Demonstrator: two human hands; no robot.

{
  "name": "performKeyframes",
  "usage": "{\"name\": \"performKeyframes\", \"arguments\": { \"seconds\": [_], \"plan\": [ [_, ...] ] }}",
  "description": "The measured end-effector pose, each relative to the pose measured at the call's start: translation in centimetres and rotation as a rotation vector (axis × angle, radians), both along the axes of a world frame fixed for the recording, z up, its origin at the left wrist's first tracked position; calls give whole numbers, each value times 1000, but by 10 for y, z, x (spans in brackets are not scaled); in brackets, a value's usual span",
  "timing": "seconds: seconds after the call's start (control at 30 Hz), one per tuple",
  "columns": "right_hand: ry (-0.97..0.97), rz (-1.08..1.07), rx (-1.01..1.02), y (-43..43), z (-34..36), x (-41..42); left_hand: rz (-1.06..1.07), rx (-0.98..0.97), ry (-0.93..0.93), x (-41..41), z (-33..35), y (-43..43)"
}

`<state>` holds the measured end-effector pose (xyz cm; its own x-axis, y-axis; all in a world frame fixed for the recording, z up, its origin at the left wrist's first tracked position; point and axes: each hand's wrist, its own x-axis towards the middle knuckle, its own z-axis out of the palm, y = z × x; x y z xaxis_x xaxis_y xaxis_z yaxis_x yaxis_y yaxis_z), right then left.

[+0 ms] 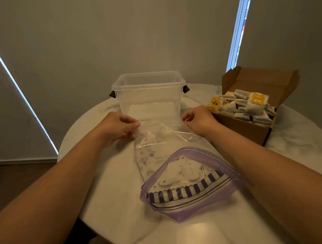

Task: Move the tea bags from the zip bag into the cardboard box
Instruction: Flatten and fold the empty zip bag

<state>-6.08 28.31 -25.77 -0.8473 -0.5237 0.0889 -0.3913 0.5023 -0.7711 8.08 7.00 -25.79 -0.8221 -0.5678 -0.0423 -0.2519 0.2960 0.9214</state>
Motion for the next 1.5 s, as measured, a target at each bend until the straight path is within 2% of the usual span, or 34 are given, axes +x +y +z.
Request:
{"name": "performKeyframes", "arguments": {
  "seconds": [0.17, 0.4, 0.47, 0.57, 0.67, 0.83, 1.03, 1.3, 1.5],
  "plan": [
    [79, -37, 12, 5, -2, 3, 36, -54, 2, 0, -3, -4],
    [-53, -74, -67, 12, -1, 11, 112, -24, 55, 8, -6, -12],
    [-157, -99, -171, 14, 1, 13, 146, 6, 102, 8, -7, -9],
    [-438, -130, -370, 15, 5, 18, 201, 33, 169, 7, -8, -4],
    [-551, -105, -407, 14, 6, 19, 228, 76, 211, 7, -8, 0],
    [-542, -89, -384, 12, 5, 22, 252, 174, 288, 8, -10, 1],
    [-328, -76, -282, 21, 13, 23, 251, 174, 301, 10, -10, -1],
    [-540, -124, -426, 19, 13, 31, 242, 221, 343, 12, -10, 0],
    [-433, -162, -444, 20, 17, 35, 134, 409, 329, 15, -6, 5]
  ]
}}
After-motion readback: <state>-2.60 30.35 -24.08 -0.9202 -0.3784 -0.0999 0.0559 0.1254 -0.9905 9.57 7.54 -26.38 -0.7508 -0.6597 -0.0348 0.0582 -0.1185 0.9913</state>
